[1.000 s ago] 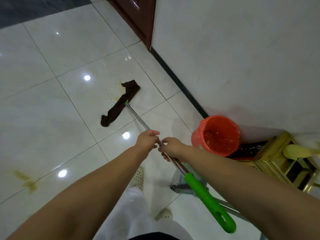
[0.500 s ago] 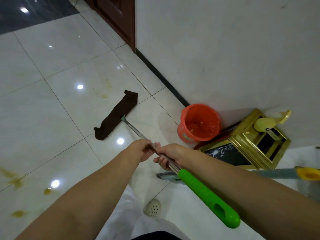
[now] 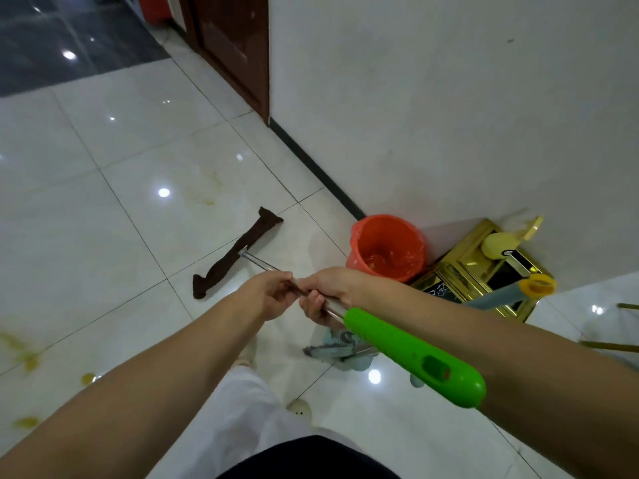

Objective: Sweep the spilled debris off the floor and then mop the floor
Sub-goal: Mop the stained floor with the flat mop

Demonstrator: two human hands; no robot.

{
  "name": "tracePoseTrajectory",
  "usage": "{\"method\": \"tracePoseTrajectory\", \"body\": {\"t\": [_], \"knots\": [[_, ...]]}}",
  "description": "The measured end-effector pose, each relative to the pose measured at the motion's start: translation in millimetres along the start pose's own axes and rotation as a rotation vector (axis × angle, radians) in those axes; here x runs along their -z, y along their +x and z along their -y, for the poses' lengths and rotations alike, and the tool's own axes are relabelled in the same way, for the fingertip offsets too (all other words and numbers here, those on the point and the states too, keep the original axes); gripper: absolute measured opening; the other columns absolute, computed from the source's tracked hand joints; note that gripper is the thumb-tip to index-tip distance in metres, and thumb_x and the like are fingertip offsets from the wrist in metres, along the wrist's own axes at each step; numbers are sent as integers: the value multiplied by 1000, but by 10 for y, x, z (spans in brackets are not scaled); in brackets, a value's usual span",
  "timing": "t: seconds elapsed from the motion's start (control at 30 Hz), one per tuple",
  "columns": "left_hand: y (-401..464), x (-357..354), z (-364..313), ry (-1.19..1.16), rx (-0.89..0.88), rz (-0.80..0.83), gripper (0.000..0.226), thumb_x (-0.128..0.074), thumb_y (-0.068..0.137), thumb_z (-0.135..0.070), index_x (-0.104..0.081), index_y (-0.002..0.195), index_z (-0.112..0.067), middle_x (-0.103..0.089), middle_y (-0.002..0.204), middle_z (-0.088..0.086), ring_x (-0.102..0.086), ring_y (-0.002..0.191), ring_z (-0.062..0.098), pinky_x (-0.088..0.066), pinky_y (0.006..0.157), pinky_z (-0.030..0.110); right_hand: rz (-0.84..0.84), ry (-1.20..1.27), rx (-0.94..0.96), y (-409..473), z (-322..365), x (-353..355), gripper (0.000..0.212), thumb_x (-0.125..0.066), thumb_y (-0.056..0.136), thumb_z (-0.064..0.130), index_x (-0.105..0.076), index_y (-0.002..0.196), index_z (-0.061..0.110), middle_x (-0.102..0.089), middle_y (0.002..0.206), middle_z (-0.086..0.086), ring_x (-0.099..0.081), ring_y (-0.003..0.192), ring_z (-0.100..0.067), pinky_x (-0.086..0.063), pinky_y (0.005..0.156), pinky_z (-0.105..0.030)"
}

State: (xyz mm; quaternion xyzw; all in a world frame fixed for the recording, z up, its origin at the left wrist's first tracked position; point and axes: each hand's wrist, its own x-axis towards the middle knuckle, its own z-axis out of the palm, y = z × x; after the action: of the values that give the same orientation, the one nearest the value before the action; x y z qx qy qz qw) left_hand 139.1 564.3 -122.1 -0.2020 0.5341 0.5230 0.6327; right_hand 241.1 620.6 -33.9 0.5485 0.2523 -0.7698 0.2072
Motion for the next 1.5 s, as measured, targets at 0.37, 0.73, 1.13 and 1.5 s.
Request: {"method": "tracePoseTrajectory", "body": {"t": [0.37, 0.73, 1.13, 1.5], "knots": [[258, 246, -88, -31, -29, -28, 30, -45, 99, -9, -49, 70, -1, -56, 49, 13, -55, 29, 15, -48, 33, 19, -8, -8, -5, 203, 109, -208, 38, -40, 103, 20, -44, 68, 9, -35, 49, 2, -30, 20, -1, -27, 24, -8], [741, 489, -855, -87, -29, -127, 24, -55, 94, -9, -52, 71, -2, -54, 56, 10, -53, 28, 14, -43, 30, 18, 72, 161, -35, 715, 809, -539, 31, -43, 101, 19, -49, 72, 8, -39, 38, 0, -32, 22, -2, -27, 24, -8], [1179, 691, -2457, -88, -69, -153, 26, -50, 96, -6, -49, 70, -2, -53, 52, 10, -50, 23, 10, -44, 31, 16, 105, 258, -30, 1299, 2200, -1313, 31, -43, 100, 18, -51, 72, 8, -43, 40, -3, -33, 21, -3, -27, 23, -9], [1628, 875, -3788, -79, -72, -188, 26, -53, 95, -9, -51, 70, -2, -52, 61, 8, -56, 33, 13, -47, 35, 16, 99, 300, 19, 1752, 3355, -1938, 30, -42, 102, 17, -49, 74, 8, -45, 37, -2, -33, 21, -2, -28, 24, -9]]}}
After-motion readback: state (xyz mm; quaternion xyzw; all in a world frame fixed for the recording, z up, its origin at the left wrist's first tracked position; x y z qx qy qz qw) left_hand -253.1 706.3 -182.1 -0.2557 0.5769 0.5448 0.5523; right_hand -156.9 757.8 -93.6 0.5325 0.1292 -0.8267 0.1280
